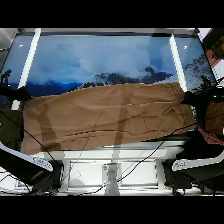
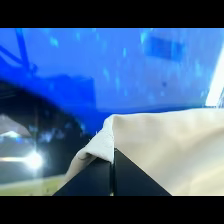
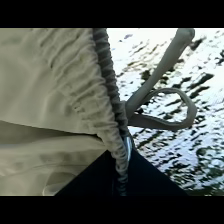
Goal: Fold the clothes and pants, and hang the long-sleeved shirts on hangers.
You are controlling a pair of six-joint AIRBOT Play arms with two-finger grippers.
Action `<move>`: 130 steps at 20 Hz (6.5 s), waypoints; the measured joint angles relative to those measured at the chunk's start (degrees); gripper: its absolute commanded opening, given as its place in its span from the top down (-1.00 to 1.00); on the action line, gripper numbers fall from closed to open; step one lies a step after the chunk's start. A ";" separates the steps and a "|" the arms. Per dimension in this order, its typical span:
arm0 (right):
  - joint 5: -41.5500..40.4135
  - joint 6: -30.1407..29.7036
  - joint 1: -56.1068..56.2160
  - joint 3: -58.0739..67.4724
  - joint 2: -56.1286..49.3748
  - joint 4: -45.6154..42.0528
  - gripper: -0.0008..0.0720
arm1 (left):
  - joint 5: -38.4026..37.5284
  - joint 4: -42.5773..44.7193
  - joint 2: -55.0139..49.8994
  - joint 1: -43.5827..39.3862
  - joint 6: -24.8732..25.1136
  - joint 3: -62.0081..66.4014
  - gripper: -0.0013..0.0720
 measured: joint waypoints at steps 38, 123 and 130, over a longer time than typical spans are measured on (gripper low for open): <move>-10.56 13.51 -0.02 1.53 9.35 -6.16 -0.25 | 37.62 -0.15 19.19 -13.03 -5.18 0.72 -0.49; -37.44 -13.90 -18.49 -44.59 24.76 37.88 -0.03 | 15.45 -14.40 51.36 6.25 -3.37 -46.29 -0.54; -36.30 -14.14 -18.51 -44.39 23.47 40.06 0.90 | 8.28 -15.50 56.72 6.23 -6.91 -52.04 -0.51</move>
